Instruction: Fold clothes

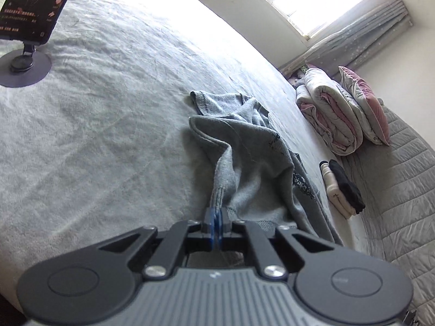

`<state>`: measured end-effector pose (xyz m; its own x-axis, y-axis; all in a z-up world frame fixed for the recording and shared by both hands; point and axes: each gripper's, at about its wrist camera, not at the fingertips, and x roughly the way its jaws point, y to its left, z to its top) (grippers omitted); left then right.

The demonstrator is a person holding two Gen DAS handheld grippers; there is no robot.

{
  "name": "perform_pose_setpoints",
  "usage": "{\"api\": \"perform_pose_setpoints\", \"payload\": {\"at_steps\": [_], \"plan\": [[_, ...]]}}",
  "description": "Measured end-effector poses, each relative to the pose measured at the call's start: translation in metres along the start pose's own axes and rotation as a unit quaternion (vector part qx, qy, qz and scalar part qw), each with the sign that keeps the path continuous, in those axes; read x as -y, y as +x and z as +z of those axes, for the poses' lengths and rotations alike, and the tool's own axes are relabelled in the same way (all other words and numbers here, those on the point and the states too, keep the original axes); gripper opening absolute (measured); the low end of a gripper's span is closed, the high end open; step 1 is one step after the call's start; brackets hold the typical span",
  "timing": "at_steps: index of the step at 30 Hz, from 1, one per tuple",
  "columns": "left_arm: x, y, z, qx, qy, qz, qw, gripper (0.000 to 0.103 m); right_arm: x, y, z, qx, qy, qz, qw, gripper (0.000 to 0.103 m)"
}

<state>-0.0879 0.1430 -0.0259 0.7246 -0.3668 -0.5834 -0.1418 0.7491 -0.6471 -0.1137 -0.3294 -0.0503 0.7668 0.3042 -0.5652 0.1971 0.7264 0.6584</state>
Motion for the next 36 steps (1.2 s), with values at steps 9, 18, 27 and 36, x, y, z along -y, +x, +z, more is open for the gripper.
{"api": "perform_pose_setpoints", "payload": {"at_steps": [9, 18, 27, 36], "plan": [[-0.014, 0.012, -0.017, -0.002, -0.047, -0.018, 0.9987, 0.028, -0.041, 0.003, -0.015, 0.055, -0.089, -0.025, 0.994, 0.045], [-0.016, 0.033, -0.037, -0.001, -0.046, -0.031, 0.9985, 0.026, -0.038, 0.030, -0.035, 0.067, -0.150, -0.116, 0.980, 0.031], [-0.002, 0.009, -0.027, 0.020, 0.006, -0.014, 0.9997, 0.004, -0.034, 0.007, -0.012, 0.048, -0.152, -0.091, 0.983, 0.006], [0.008, -0.051, -0.013, 0.062, 0.048, -0.025, 0.9966, 0.004, -0.039, -0.054, 0.005, 0.054, -0.129, -0.037, 0.989, 0.006]]}}
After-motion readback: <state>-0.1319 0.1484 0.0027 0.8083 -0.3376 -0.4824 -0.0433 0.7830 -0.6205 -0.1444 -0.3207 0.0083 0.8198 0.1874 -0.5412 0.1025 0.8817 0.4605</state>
